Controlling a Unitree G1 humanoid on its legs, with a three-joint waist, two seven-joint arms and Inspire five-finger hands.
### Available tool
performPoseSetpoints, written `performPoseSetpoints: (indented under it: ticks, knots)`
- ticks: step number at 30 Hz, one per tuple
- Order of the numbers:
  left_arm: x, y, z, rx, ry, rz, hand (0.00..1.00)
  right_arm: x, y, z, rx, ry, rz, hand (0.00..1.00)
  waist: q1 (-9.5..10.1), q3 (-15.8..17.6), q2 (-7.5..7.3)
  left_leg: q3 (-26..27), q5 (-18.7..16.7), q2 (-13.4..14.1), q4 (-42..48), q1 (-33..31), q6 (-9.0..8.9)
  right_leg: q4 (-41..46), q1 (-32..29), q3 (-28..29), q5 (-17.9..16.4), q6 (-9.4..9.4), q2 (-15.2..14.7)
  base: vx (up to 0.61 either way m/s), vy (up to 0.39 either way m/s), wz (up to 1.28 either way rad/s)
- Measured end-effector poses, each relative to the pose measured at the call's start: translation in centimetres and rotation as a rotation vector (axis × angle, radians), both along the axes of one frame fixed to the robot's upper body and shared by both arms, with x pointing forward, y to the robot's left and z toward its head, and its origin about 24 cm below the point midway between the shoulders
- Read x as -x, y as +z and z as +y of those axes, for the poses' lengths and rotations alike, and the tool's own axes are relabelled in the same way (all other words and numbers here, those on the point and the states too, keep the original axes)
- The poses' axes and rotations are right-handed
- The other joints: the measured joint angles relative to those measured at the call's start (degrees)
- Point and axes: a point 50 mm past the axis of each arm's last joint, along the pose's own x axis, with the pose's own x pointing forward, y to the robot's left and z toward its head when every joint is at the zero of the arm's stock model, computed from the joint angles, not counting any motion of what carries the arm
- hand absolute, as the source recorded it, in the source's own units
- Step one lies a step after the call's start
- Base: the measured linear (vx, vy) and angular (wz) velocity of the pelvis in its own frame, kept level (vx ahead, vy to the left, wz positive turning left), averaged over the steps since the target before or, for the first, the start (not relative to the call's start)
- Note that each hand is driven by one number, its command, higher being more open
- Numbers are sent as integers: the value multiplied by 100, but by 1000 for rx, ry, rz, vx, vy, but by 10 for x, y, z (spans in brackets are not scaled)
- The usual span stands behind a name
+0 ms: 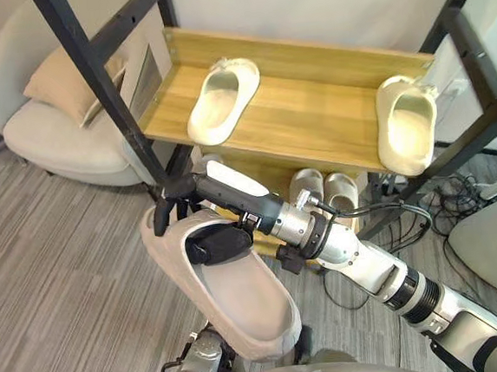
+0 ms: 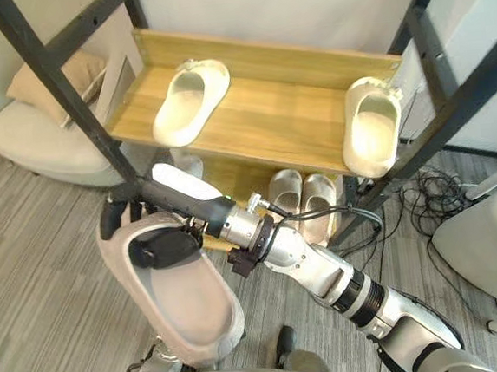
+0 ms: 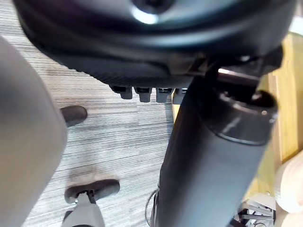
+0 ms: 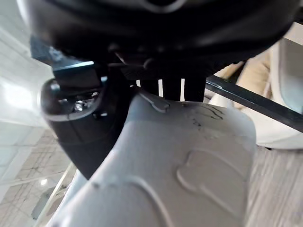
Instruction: Organize the slippers on the shoe rack
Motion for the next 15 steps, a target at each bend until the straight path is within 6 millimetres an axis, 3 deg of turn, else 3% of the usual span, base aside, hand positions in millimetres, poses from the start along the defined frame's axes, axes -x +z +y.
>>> performPoseSetpoints:
  ticks: [4,7,11,12,15]
  knots:
    - [-37,22,10,-33,1,-143,100,-31,-4,-14,58,-164,-5,0,153,701,27,-175,-602,-19,1579,-1258,-52,1756,-1202,-57,-760,-91,-354,-177,-58,20]
    - [-51,33,18,-13,57,-209,100,-41,4,-22,63,-235,-62,0,150,933,27,-223,-845,-37,2233,-1852,-35,2452,-1778,-54,-1038,-122,-519,-159,-94,13]
    - [-72,52,18,26,84,-315,100,-66,36,-43,69,-380,-212,0,101,1150,48,-346,-1031,-138,3060,-2791,-72,3350,-2667,-65,-1350,-206,-772,-100,-89,19]
    - [-81,61,16,39,86,-366,100,-80,56,-56,74,-466,-298,0,96,1205,89,-393,-1160,-137,3486,-3247,-84,3720,-3053,-70,-1464,-269,-838,-61,-32,12]
    - [-90,71,15,43,87,-417,100,-89,77,-72,69,-560,-394,0,82,1263,127,-456,-1289,-127,3878,-3663,-83,4045,-3398,-84,-1584,-289,-897,-62,-3,9]
